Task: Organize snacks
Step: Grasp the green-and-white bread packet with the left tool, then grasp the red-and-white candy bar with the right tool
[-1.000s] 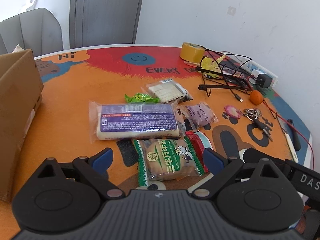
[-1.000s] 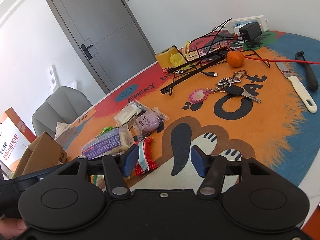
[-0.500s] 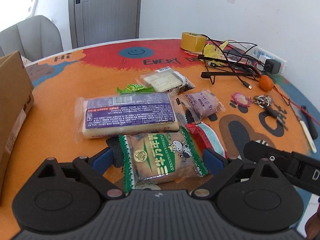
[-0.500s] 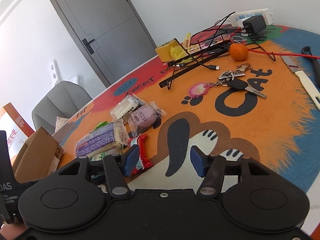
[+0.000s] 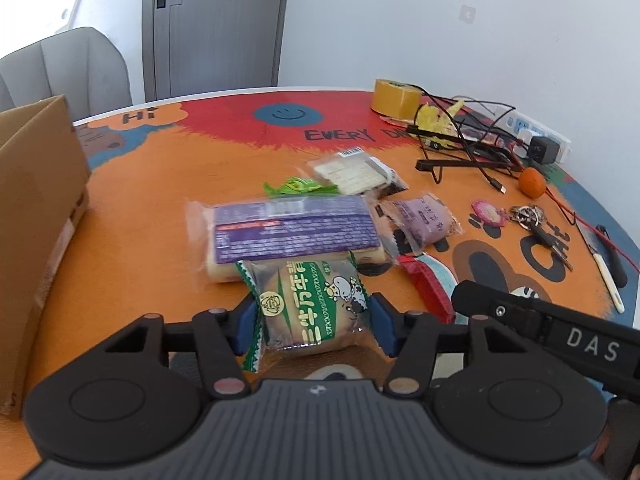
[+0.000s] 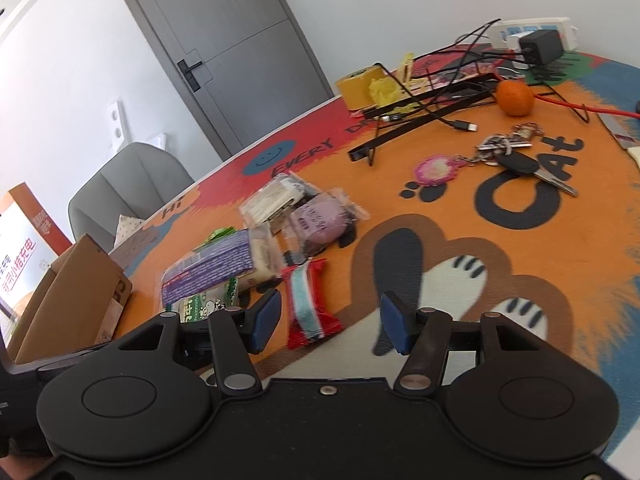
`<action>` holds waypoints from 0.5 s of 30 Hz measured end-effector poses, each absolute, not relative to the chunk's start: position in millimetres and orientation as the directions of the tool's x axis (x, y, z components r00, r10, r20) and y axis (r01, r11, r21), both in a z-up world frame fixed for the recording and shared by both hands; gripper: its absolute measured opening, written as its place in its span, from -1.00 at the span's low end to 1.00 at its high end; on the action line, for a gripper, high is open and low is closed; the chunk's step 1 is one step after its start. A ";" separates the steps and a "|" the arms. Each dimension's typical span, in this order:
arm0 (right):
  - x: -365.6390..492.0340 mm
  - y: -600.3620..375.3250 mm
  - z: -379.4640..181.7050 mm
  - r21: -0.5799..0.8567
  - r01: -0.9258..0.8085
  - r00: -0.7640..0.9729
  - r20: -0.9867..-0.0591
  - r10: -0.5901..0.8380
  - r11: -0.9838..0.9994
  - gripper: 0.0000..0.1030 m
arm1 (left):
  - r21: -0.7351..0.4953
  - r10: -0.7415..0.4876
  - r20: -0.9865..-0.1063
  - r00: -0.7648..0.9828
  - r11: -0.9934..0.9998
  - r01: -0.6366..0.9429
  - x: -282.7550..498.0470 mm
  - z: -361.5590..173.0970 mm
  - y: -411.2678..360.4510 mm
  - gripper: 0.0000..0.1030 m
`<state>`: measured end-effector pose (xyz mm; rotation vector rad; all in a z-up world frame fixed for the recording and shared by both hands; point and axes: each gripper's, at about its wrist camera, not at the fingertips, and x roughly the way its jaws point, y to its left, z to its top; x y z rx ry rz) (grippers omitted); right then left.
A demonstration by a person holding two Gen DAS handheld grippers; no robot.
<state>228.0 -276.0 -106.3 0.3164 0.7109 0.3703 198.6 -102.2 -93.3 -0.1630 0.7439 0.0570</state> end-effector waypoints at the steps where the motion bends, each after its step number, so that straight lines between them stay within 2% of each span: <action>1: 228.4 -273.9 -105.9 0.398 -0.222 0.700 -0.570 0.429 0.890 0.10 | -0.133 -0.007 -0.678 0.735 0.985 -0.113 197.4 -92.3 -99.7 0.06; 6: 231.4 -263.4 -105.7 0.376 -0.227 0.699 -0.579 0.419 0.899 0.10 | -0.147 -0.004 -0.677 0.736 0.981 -0.130 192.4 -89.3 -87.1 -0.01; 15: 237.8 -235.6 -108.2 0.289 -0.249 0.711 -0.594 0.377 0.924 0.17 | -0.151 0.003 -0.687 0.726 0.978 -0.147 184.1 -87.1 -64.0 0.00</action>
